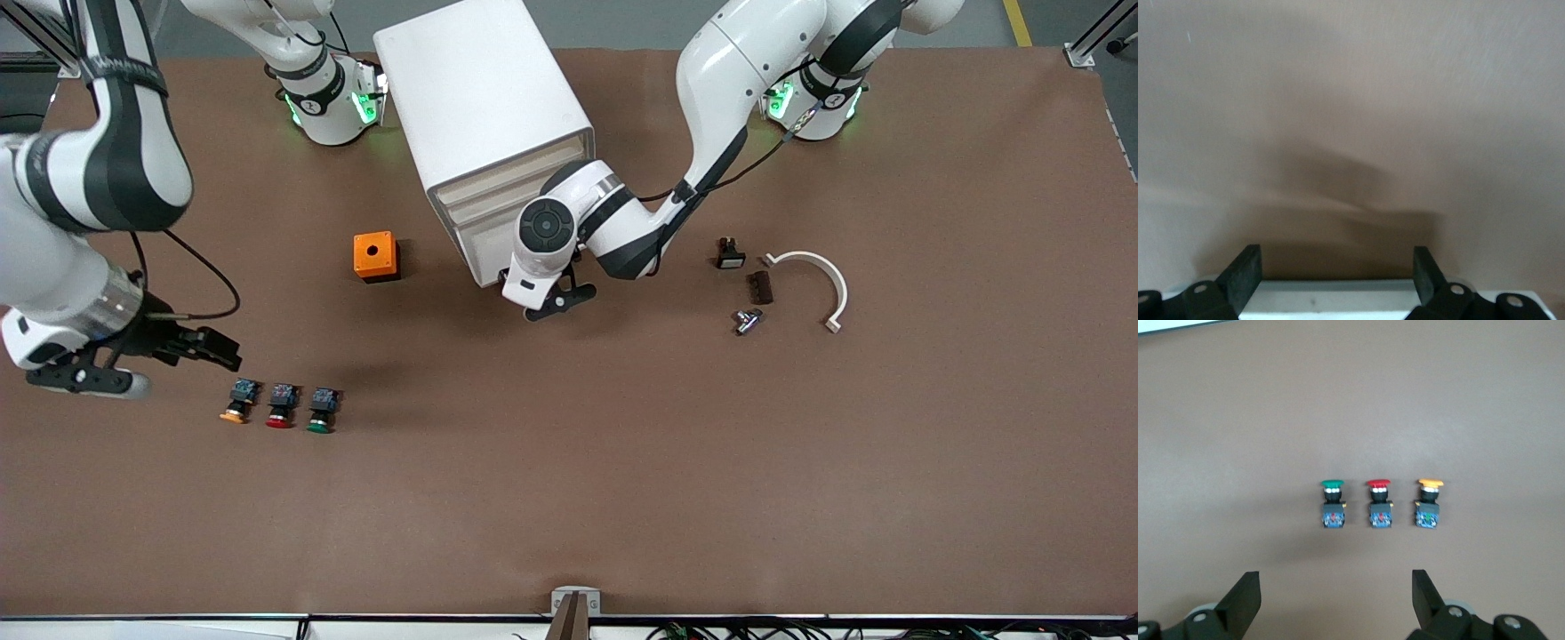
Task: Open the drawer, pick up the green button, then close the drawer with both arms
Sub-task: 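Push the drawer shut with the left gripper while the right gripper releases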
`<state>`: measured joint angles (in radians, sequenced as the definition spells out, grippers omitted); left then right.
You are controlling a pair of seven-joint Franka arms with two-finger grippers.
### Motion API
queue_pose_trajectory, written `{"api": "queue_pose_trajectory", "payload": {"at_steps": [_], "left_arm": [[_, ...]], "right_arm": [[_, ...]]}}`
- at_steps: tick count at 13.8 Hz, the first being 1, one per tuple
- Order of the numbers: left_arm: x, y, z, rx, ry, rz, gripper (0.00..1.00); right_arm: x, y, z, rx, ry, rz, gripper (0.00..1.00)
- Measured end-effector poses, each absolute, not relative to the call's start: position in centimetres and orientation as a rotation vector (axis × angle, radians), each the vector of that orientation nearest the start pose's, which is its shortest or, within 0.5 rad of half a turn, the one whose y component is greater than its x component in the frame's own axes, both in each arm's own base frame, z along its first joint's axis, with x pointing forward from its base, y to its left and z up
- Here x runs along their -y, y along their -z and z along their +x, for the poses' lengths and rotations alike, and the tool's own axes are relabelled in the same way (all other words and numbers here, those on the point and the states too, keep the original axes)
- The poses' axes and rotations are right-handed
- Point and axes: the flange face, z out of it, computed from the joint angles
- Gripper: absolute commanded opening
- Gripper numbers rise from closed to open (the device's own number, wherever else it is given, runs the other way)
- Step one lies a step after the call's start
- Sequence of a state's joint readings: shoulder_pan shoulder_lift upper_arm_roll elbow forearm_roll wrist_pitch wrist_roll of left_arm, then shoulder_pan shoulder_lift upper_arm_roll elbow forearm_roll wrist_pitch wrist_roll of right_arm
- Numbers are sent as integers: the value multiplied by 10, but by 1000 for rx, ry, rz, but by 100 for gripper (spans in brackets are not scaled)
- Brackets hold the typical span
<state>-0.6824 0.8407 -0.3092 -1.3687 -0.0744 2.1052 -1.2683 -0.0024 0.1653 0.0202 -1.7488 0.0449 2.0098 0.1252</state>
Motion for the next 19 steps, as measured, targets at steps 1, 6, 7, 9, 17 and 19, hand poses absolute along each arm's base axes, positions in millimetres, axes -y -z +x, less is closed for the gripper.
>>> {"api": "queue_pose_trajectory", "payload": {"at_steps": [1,6,7,9,17,19], "left_arm": [[588,-224,427,661,-501,-3093,100],[596,-216,401,761,-653,-3036,100],[596,-215,400,781,-679,-3027,100],[596,-214,398,816,-730,-3012,100],[595,-214,399,905,-846,-2981,100],[592,-214,403,920,-848,-2979,100]], "right_arm": [[-11,-493,614,-196,134,-3082,100],[-1,-535,595,-218,139,-3082,100],[-1,-543,594,-216,143,-3082,100],[0,-569,592,-214,135,-3082,100],[9,-627,582,-230,137,-3084,100],[13,-638,580,-236,153,-3104,100]]}}
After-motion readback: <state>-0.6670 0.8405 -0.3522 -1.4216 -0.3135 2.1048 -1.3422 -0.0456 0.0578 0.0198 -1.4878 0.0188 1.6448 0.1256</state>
